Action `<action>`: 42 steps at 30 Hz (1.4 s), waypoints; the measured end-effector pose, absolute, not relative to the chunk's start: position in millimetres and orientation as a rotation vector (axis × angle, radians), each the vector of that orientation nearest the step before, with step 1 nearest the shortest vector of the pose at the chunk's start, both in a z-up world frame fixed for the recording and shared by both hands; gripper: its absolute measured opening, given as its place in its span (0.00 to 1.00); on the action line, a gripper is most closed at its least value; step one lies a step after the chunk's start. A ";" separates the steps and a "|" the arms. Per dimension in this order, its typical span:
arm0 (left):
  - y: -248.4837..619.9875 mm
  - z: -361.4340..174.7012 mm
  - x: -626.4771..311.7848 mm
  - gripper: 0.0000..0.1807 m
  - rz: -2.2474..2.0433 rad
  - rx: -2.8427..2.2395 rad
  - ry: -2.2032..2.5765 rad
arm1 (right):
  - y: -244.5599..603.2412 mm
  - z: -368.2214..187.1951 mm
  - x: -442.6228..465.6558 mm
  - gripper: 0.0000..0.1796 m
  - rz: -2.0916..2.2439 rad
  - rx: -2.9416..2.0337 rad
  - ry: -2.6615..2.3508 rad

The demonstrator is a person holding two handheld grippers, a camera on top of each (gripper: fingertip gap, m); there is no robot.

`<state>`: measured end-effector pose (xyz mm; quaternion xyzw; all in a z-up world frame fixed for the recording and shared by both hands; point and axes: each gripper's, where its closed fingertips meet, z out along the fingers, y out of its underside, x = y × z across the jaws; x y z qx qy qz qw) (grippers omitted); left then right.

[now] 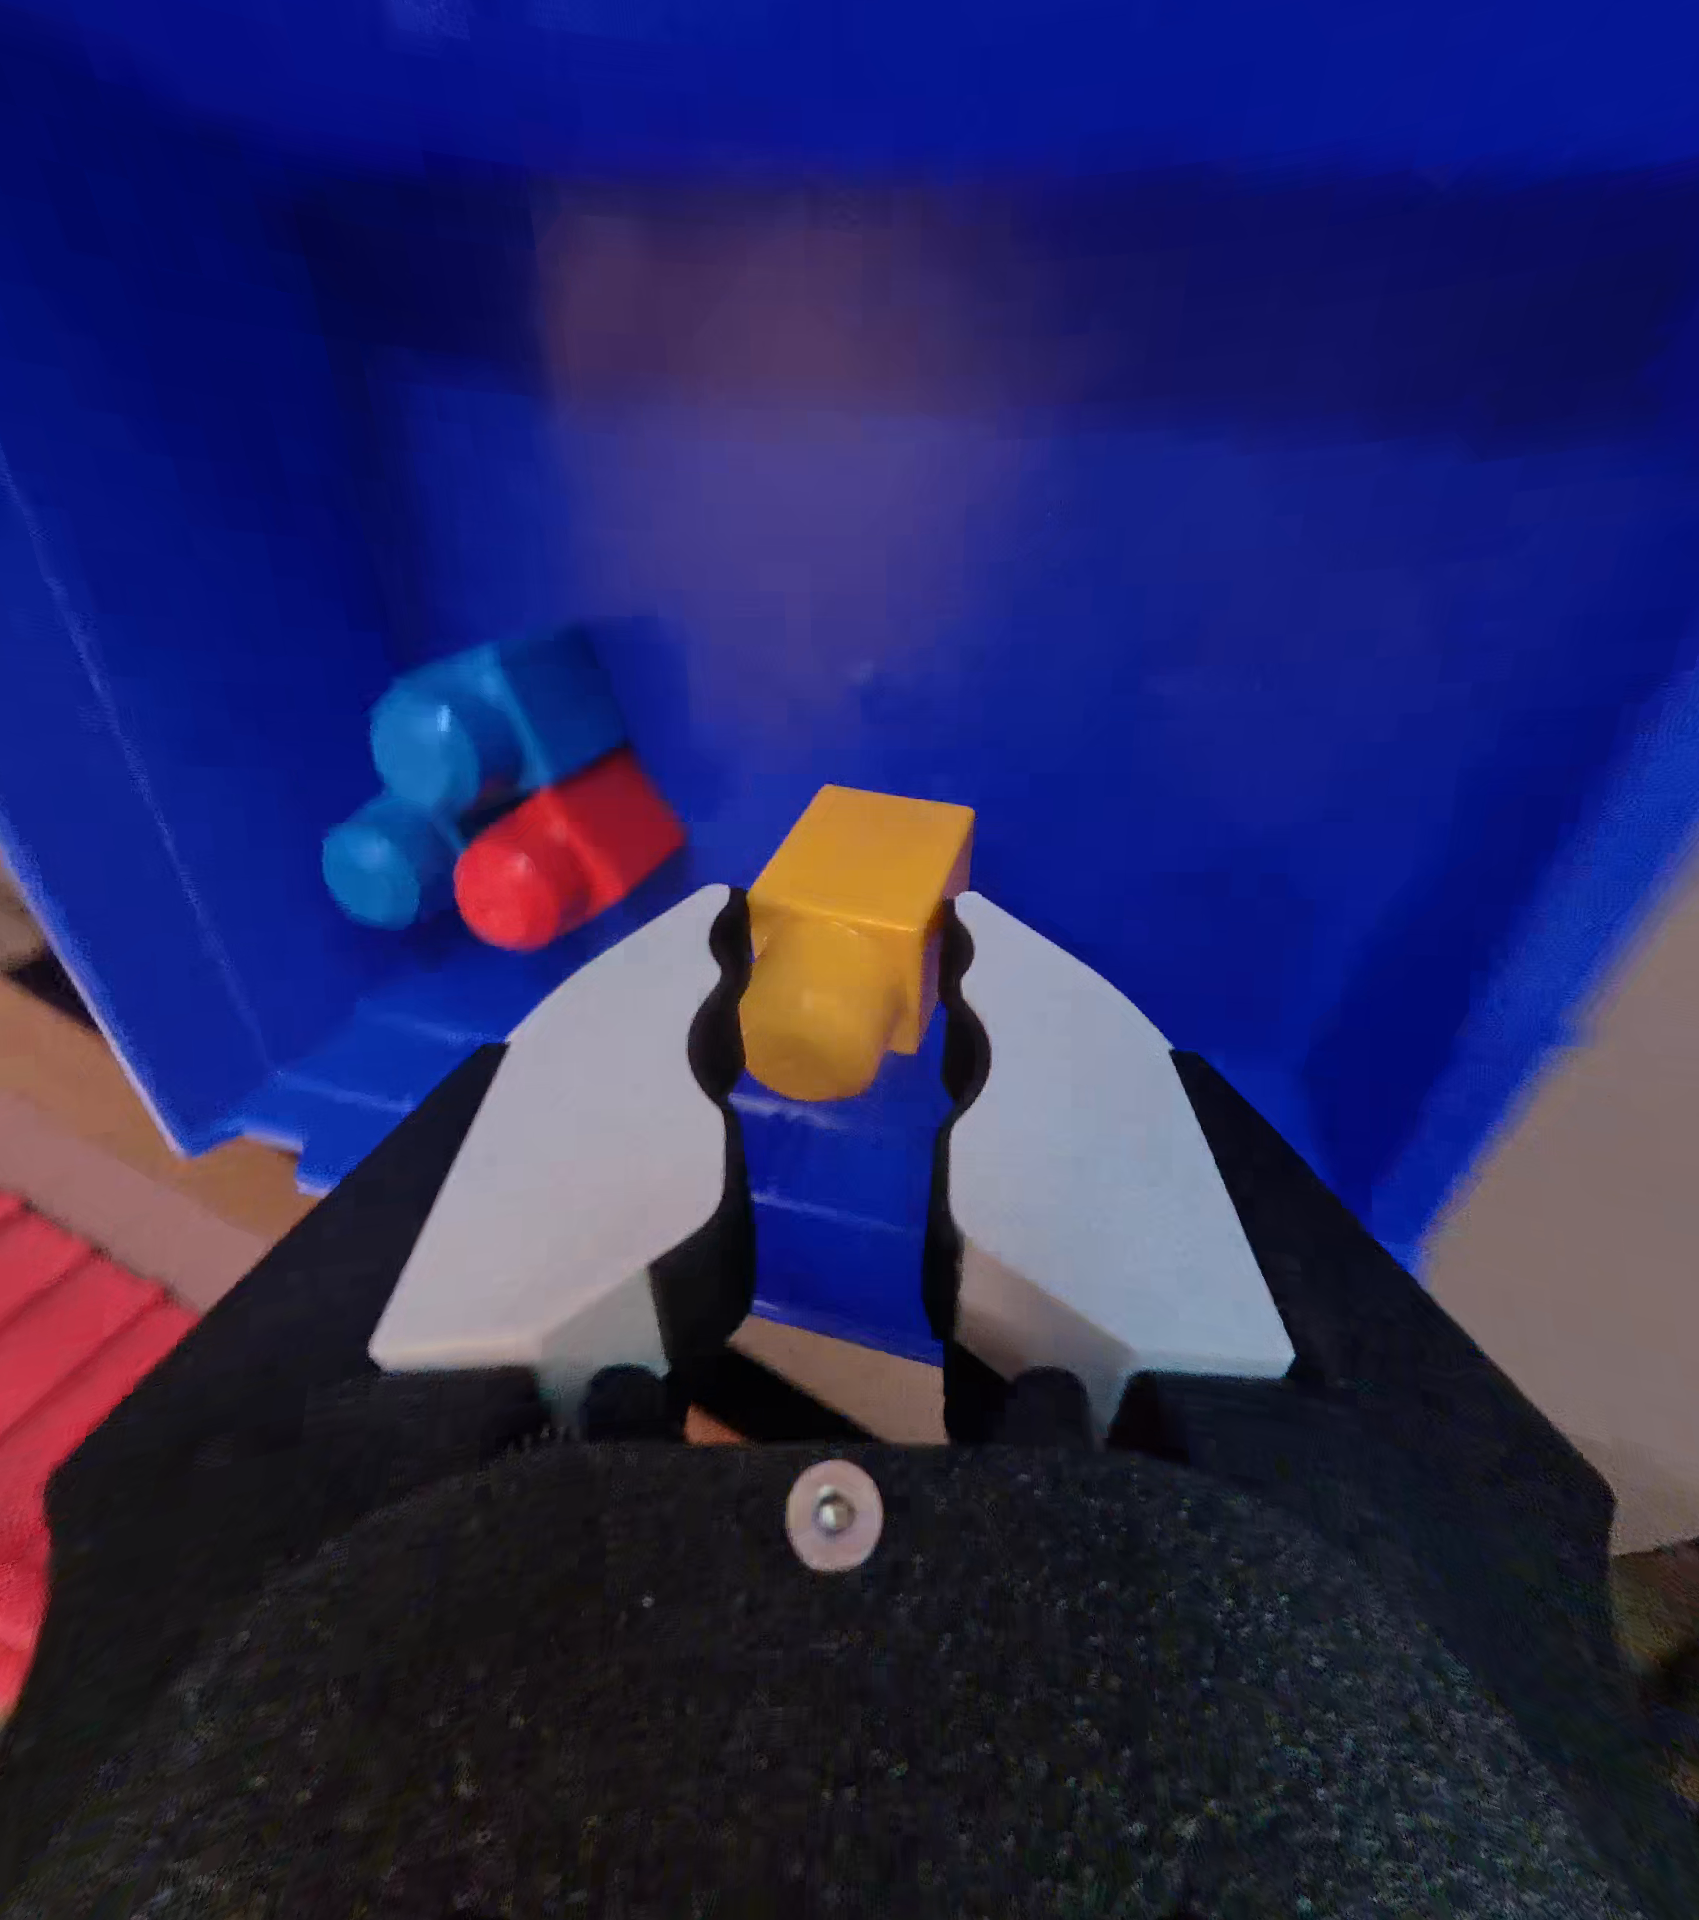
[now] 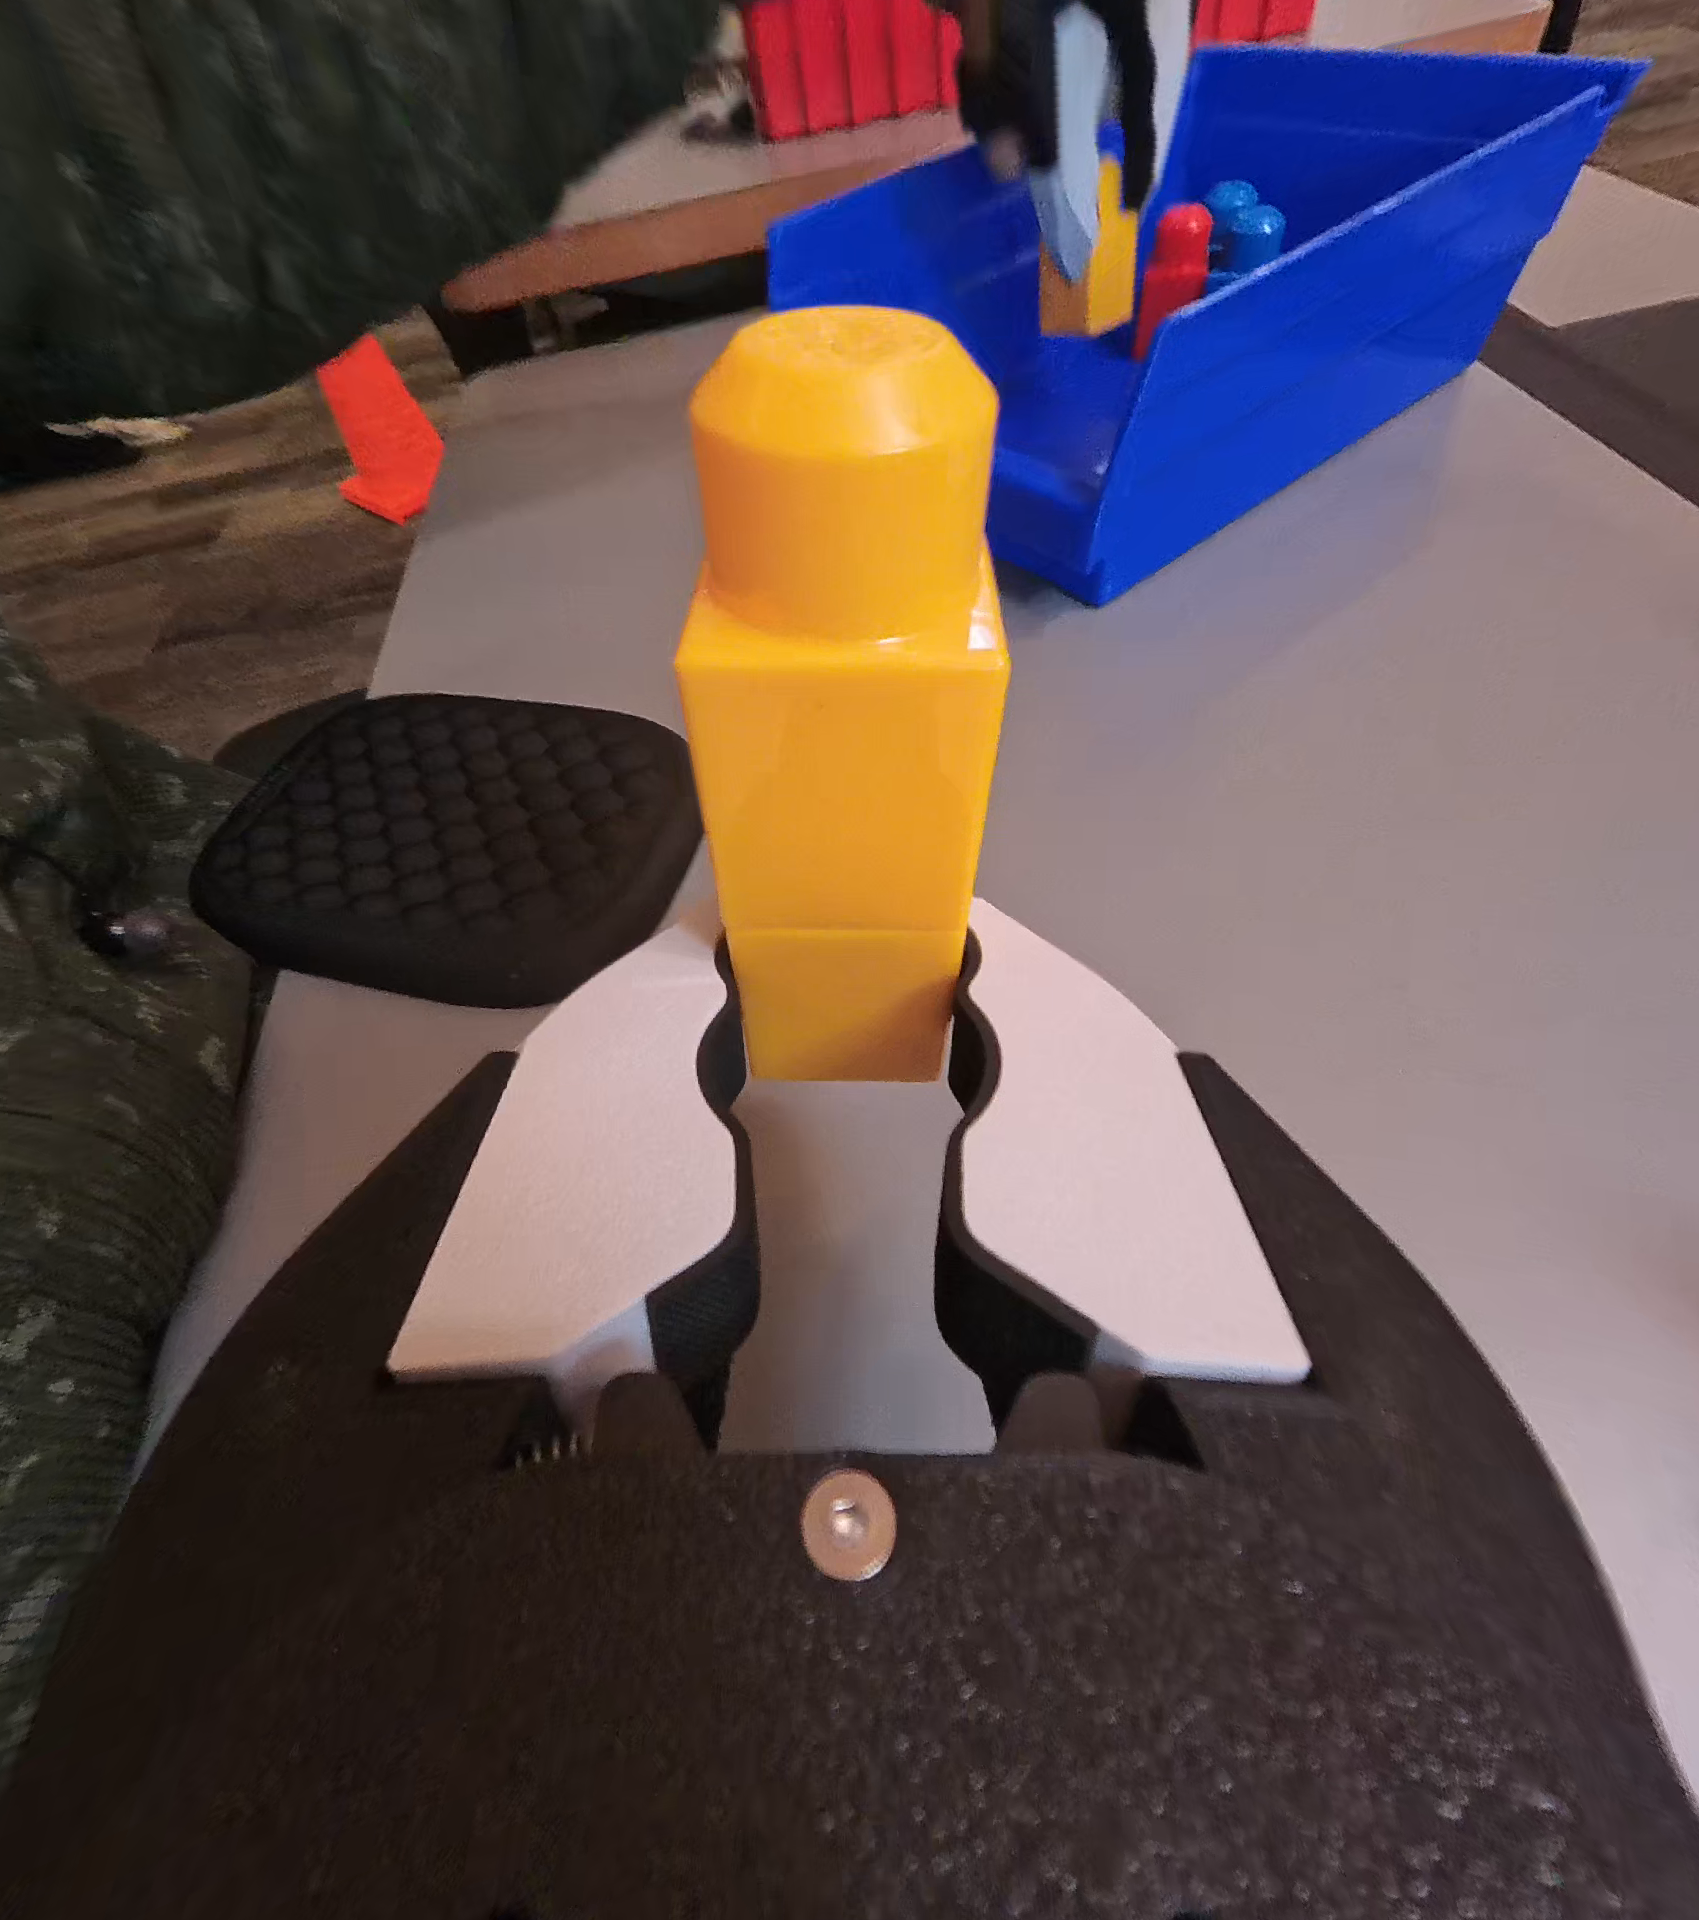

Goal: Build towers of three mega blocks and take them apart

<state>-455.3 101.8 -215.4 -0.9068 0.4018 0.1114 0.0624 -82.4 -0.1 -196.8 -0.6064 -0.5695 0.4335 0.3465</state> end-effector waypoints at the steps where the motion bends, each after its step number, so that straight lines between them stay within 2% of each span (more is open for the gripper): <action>1: 99.4 -200.9 -431.0 0.19 0.254 -2.658 1.249 | 2.1 -200.7 -82.7 0.20 1.088 -1.595 -1.486; 5: 74.5 -149.3 -323.8 0.19 0.018 -2.323 1.430 | 5.7 -218.1 -83.8 0.20 0.919 -1.675 -1.547; 8: 50.1 -129.4 -246.3 0.19 -0.090 -2.131 1.531 | 3.9 -227.2 -86.3 0.20 0.811 -1.707 -1.588; 16: 8.0 -144.5 -123.0 0.19 -0.241 -1.895 1.788 | 3.1 -250.9 -86.7 0.20 0.695 -1.801 -1.632; 37: -8.8 -165.4 -96.8 0.19 -0.264 -1.761 1.892 | -13.2 -260.4 -90.6 0.19 0.730 -1.786 -1.699; 42: -8.8 -126.0 -81.5 0.18 -0.529 -1.618 1.615 | -13.5 -233.7 -98.2 0.20 0.846 -1.704 -1.615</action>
